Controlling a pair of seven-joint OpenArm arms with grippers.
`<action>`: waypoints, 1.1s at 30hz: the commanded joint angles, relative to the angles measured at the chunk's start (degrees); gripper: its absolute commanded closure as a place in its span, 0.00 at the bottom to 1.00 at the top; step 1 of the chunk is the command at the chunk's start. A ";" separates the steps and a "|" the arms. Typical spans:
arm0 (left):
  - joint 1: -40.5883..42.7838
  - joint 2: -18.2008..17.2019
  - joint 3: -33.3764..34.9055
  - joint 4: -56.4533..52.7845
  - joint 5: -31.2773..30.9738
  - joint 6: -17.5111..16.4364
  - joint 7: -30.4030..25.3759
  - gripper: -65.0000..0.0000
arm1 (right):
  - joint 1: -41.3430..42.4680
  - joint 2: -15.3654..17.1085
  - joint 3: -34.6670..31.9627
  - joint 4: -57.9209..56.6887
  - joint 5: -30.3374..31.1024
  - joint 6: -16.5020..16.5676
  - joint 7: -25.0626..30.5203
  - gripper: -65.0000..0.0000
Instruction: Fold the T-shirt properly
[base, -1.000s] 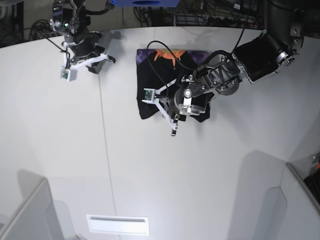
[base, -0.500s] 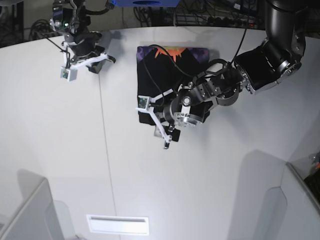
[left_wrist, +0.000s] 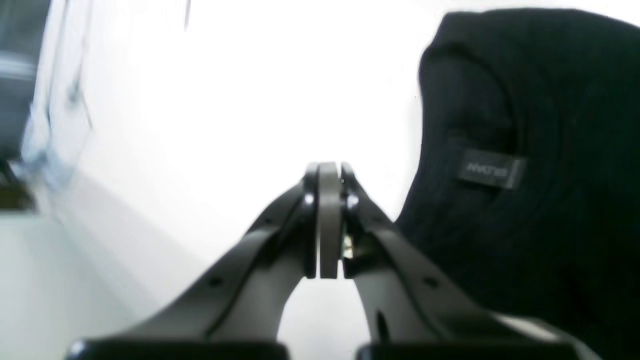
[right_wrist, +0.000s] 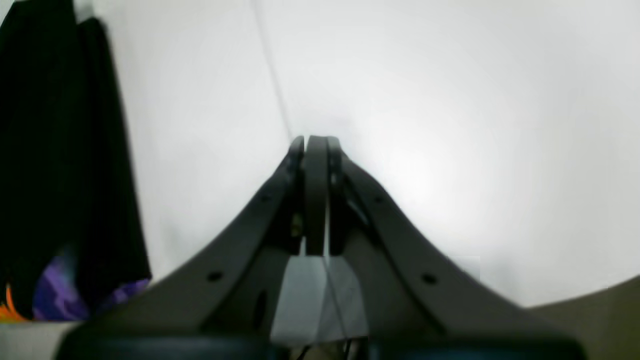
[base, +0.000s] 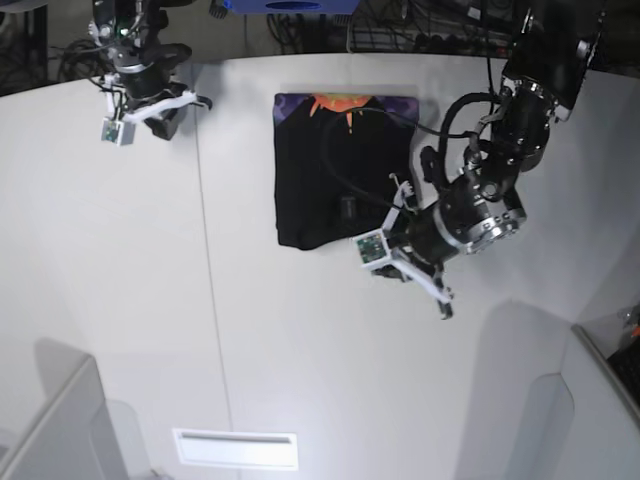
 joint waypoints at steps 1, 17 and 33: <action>2.06 -0.58 -2.96 1.01 -0.84 0.36 -5.12 1.00 | -0.91 0.70 -0.37 1.30 0.50 0.64 2.80 1.00; 41.53 -3.22 -24.50 0.66 -1.55 0.36 -41.42 1.00 | -16.56 0.70 -6.96 2.79 -20.60 0.64 16.16 1.00; 61.22 -3.13 -25.03 -12.70 -1.28 7.00 -58.92 1.00 | -31.42 0.87 -7.40 2.53 -25.43 0.64 12.64 1.00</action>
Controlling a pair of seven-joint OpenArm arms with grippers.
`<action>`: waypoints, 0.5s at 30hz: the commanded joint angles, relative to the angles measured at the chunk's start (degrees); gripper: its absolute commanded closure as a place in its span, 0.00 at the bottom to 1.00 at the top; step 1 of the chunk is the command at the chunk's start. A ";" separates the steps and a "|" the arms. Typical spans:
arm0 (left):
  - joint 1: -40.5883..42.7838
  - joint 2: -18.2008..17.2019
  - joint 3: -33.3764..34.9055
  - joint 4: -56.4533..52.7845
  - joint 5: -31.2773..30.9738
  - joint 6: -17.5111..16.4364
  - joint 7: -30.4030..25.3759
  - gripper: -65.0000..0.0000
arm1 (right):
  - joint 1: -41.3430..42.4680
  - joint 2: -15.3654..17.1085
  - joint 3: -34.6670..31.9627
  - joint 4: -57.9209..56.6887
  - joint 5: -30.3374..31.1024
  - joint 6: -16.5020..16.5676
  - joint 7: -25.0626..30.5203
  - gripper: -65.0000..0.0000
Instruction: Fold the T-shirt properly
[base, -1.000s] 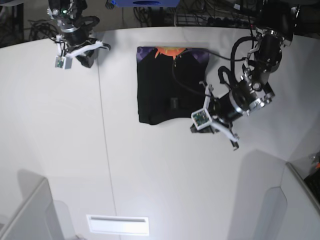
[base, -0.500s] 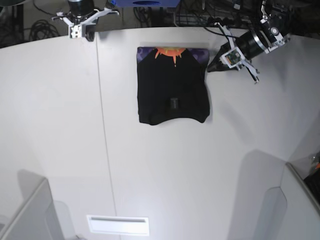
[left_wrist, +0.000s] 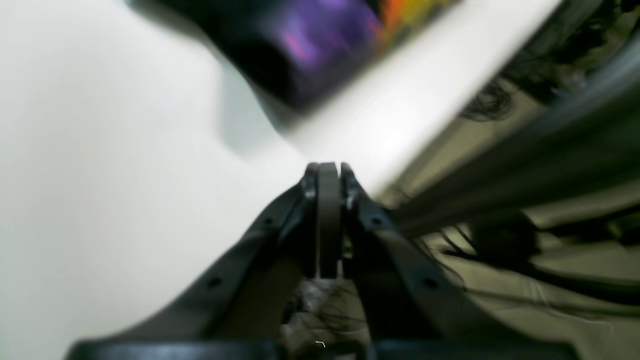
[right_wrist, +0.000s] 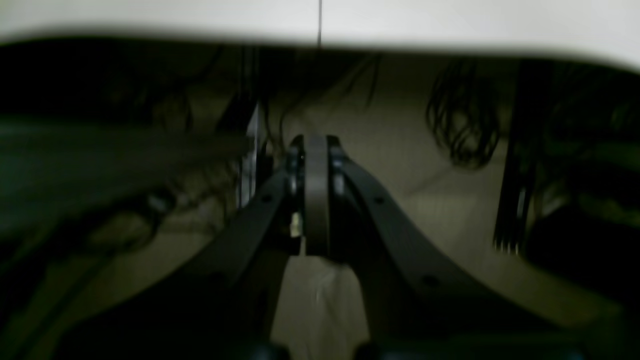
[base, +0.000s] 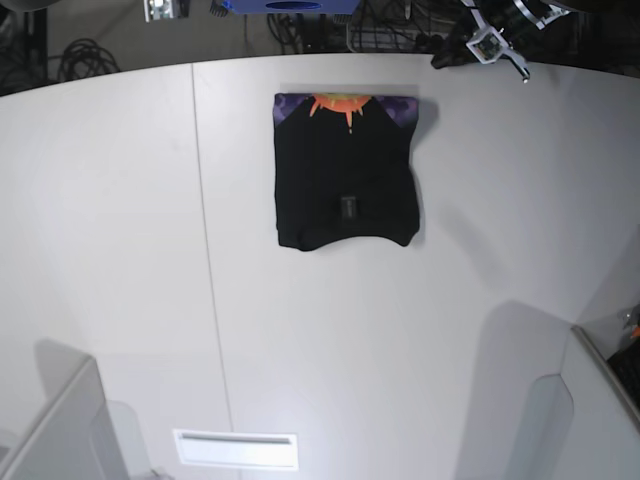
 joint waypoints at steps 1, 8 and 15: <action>1.98 -0.36 -0.20 -0.56 -0.85 -0.19 -2.14 1.00 | -1.02 0.24 -0.06 0.54 -0.43 -0.26 -0.33 1.00; 3.56 5.97 2.17 -14.45 -0.49 -0.11 -7.59 1.00 | 1.62 2.96 -1.82 -3.24 -0.43 -0.26 -9.47 1.00; -0.49 12.39 2.44 -29.22 -0.41 5.61 -11.02 1.00 | 9.80 10.26 -14.91 -14.84 -0.25 -0.26 -9.47 1.00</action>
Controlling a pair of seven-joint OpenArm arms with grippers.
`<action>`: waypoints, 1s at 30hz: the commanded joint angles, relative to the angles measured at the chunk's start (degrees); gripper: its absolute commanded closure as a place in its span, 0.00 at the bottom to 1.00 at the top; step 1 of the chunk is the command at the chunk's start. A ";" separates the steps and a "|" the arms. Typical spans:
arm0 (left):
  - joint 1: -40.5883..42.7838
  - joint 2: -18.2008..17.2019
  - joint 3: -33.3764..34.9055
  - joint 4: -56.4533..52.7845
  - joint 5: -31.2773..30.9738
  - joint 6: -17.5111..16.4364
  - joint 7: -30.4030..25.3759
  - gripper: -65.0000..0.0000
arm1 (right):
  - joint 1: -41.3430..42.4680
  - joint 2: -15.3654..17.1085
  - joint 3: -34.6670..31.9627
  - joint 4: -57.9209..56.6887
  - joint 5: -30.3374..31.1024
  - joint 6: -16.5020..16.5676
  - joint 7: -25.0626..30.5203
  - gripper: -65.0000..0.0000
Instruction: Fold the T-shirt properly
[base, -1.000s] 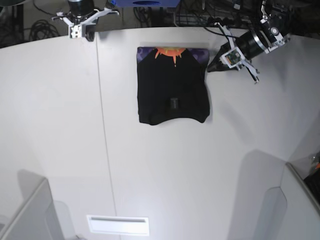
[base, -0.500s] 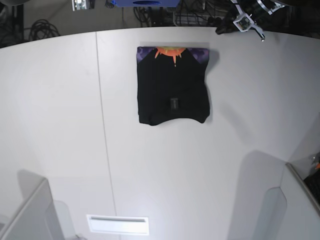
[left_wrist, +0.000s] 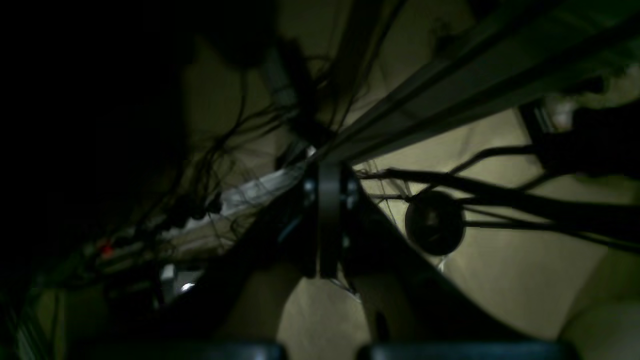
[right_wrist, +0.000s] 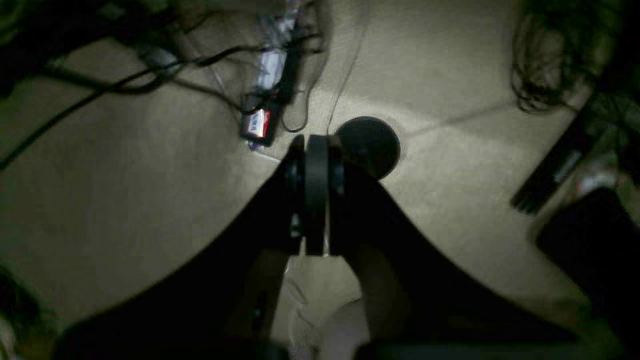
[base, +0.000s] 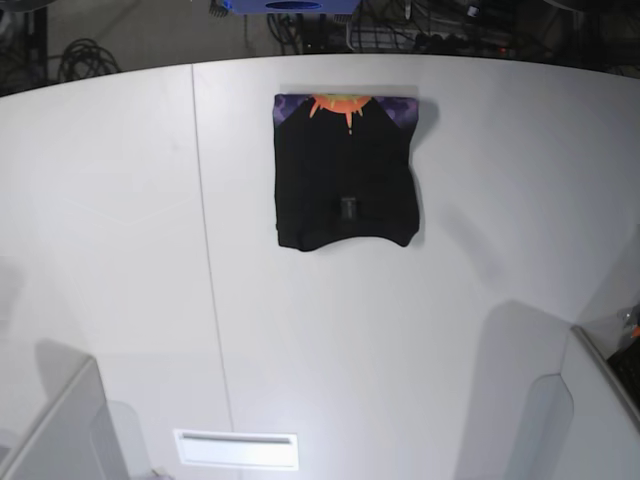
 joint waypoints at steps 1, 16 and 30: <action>0.17 0.17 -0.06 -1.78 -0.41 0.21 -1.01 1.00 | 0.25 1.32 -1.44 -1.72 -0.47 -0.52 0.23 1.00; -18.12 3.69 -0.06 -49.07 -0.41 2.58 -18.59 1.00 | 16.96 -0.87 -20.43 -41.72 2.96 -0.52 15.53 1.00; -32.45 3.60 15.94 -65.51 -0.85 2.58 -8.92 1.00 | 33.48 -12.74 -20.16 -86.03 14.38 -0.52 34.87 1.00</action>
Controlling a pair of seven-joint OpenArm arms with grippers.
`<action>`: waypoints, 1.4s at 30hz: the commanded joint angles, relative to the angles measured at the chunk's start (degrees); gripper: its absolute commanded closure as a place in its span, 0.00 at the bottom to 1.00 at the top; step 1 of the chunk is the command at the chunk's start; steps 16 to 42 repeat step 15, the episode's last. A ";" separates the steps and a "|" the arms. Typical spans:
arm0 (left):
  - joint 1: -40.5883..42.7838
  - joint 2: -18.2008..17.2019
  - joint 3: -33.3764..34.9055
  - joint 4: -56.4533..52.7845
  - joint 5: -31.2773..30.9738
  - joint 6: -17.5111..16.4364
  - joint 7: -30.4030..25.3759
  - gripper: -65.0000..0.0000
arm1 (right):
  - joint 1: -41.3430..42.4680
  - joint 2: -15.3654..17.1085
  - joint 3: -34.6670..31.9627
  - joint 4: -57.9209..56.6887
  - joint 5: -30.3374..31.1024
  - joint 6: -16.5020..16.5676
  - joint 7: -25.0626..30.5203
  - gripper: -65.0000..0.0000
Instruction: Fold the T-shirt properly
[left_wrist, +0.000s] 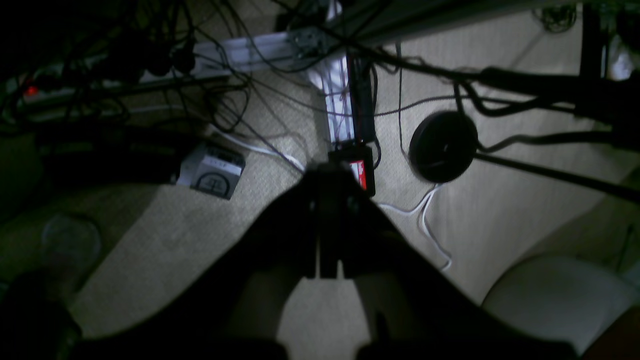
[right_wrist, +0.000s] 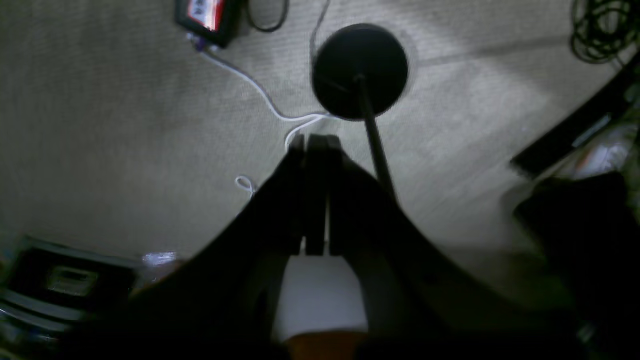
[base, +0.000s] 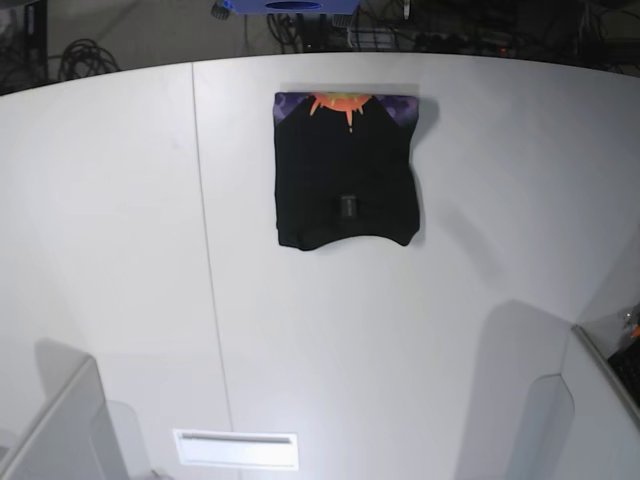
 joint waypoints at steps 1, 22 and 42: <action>0.90 -0.57 0.03 -0.27 0.38 -0.50 -0.02 1.00 | -0.19 0.31 0.14 -0.50 2.38 0.16 0.69 1.00; -0.33 -0.57 0.03 0.08 0.20 12.87 7.63 1.00 | 3.23 2.15 4.80 -0.94 16.01 0.16 0.78 1.00; -0.33 -0.57 0.03 0.08 0.20 12.87 7.63 1.00 | 3.23 2.15 4.80 -0.94 16.01 0.16 0.78 1.00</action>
